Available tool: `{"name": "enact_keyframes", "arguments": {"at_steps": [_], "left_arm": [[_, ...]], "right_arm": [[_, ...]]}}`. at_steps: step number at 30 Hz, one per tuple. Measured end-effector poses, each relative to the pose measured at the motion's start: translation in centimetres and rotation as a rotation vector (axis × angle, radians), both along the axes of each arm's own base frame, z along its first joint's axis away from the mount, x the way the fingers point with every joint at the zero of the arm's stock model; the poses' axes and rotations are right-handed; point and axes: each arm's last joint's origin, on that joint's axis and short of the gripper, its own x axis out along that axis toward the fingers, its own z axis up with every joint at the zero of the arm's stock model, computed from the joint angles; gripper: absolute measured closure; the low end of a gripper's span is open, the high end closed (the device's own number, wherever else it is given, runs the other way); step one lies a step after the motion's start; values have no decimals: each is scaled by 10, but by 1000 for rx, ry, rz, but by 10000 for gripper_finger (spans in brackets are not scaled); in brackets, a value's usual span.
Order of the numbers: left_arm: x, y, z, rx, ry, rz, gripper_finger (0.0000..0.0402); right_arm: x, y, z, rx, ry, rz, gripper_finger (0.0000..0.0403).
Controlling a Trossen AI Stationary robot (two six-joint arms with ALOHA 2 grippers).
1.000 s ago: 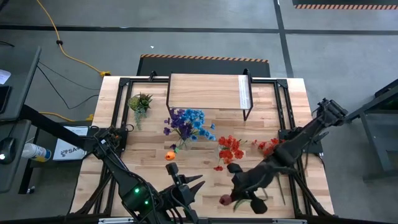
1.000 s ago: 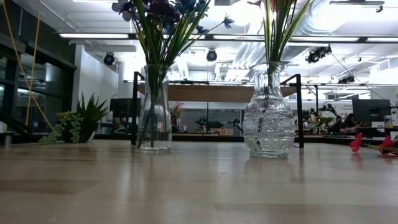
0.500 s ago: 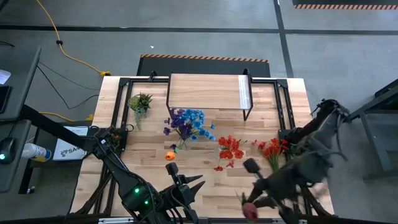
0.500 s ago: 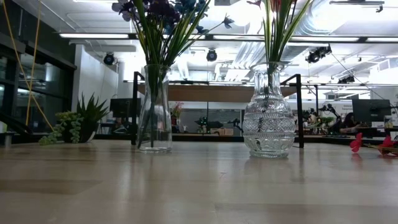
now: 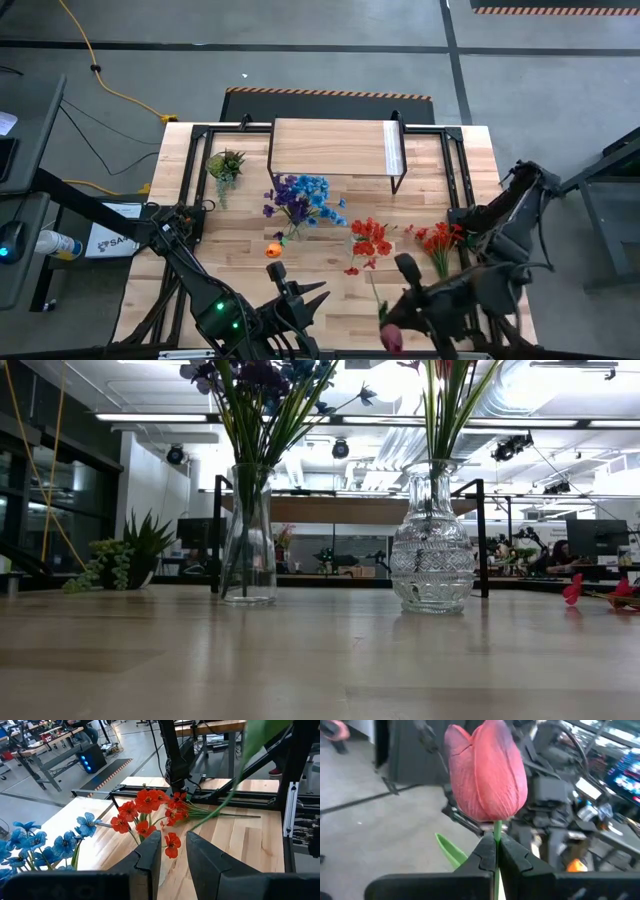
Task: Pick and place flowers into a vace then onto a shelf
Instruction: Put the dark red flower into the right transparent crystal vase
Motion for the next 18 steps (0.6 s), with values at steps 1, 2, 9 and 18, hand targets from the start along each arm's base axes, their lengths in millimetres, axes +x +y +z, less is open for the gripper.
{"name": "enact_keyframes", "arguments": {"at_steps": [1, 2, 9, 18], "left_arm": [[0, 0, 0, -1, -1, 0, 277], [0, 0, 0, -5, -5, 0, 277], [2, -2, 2, -31, -24, -3, 277], [2, -2, 3, -42, -34, -3, 277]], "right_arm": [[2, -1, -3, -8, 4, -18, 402], [4, -3, -6, -15, 8, -35, 402], [22, -12, -33, -57, 54, -101, 403], [37, -27, -38, -69, 53, -110, 403]]}}
